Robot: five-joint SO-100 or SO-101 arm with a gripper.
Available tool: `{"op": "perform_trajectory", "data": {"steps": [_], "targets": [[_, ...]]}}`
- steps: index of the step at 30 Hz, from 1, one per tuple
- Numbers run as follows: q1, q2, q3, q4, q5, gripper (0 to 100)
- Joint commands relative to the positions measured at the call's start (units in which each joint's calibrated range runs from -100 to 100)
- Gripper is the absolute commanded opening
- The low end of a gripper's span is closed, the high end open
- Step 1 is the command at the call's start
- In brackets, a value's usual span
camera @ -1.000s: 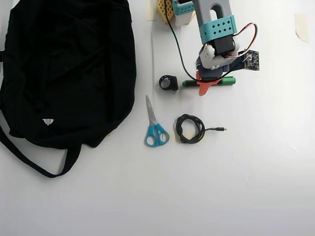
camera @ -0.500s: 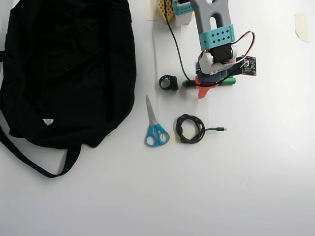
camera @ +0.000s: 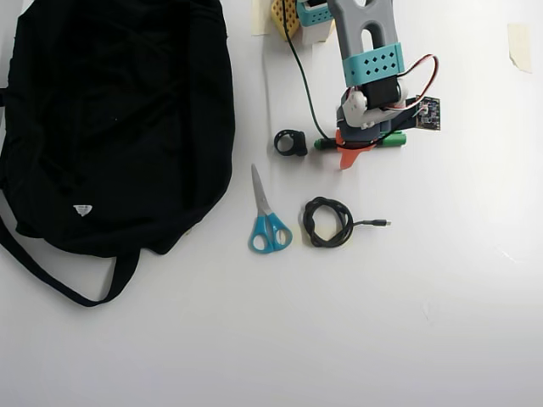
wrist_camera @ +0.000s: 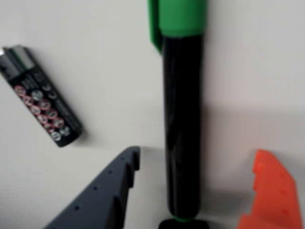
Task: Put the green marker into the black bag
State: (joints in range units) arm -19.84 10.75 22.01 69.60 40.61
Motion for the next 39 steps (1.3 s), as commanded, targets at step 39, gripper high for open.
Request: {"op": "perform_trajectory", "data": {"steps": [39], "targets": [[-0.1,-0.4,4.0,-2.8,-1.6,30]]}}
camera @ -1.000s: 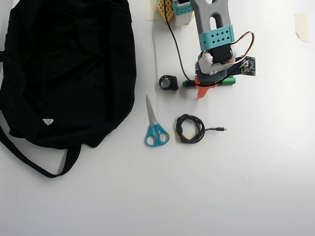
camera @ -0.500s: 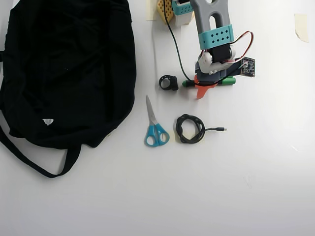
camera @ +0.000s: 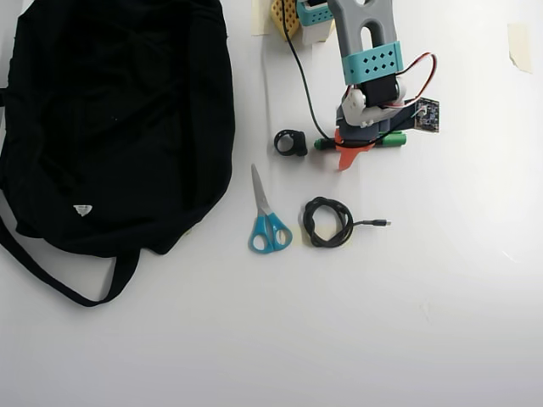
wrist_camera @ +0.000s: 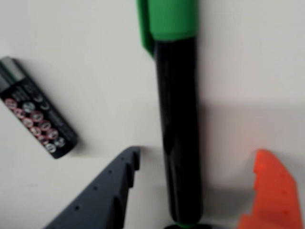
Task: Put the green marker into the black bag
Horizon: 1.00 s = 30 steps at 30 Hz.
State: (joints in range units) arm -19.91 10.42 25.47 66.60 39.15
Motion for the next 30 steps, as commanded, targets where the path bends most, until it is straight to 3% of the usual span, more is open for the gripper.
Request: {"op": "perform_trajectory", "data": {"steps": [1,7,30], "targets": [[-0.1,0.0,0.7,0.2,-0.1,30],[0.0,0.0,0.7,0.2,-0.1,23],[-0.4,0.0,-0.1,0.1,-0.1,22]]}}
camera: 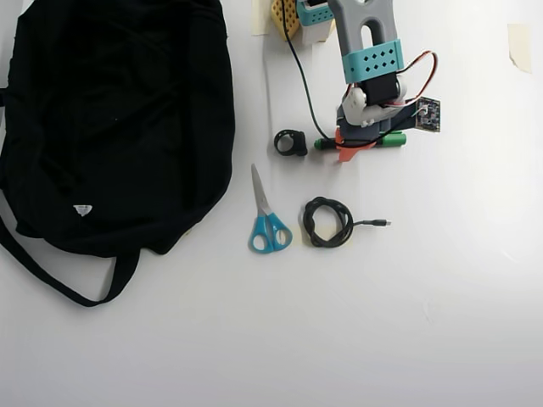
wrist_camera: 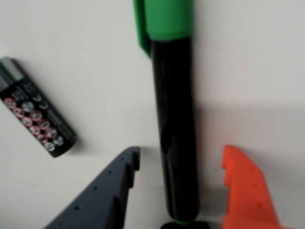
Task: Put the green marker into the black bag
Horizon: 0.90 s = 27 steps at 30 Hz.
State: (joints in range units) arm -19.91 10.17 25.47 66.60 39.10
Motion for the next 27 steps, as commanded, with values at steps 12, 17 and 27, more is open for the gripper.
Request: {"op": "perform_trajectory", "data": {"steps": [12,17,27], "targets": [[-0.4,0.2,-0.2,-1.0,-0.1,22],[-0.8,0.2,-0.2,-1.4,-0.1,21],[-0.8,0.2,-0.2,-1.4,-0.1,16]]}}
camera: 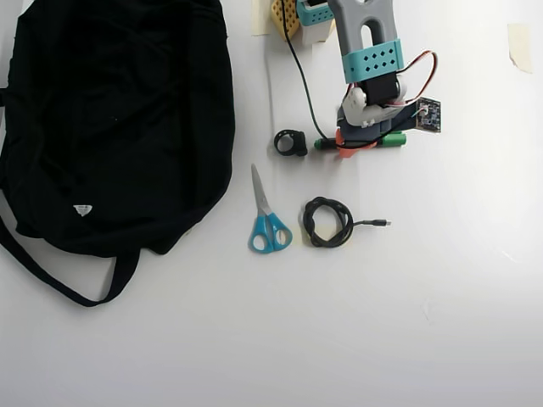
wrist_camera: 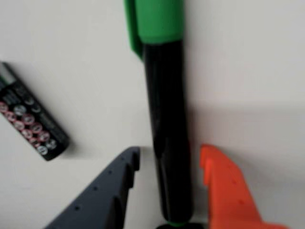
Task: Put the green marker into the black bag
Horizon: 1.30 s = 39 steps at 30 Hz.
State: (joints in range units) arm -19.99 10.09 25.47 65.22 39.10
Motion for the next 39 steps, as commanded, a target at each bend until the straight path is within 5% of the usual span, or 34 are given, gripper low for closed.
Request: {"op": "perform_trajectory", "data": {"steps": [1,39], "targets": [[-0.7,0.3,-0.2,0.0,-0.1,16],[-0.7,0.3,-0.1,0.0,-0.1,2]]}}
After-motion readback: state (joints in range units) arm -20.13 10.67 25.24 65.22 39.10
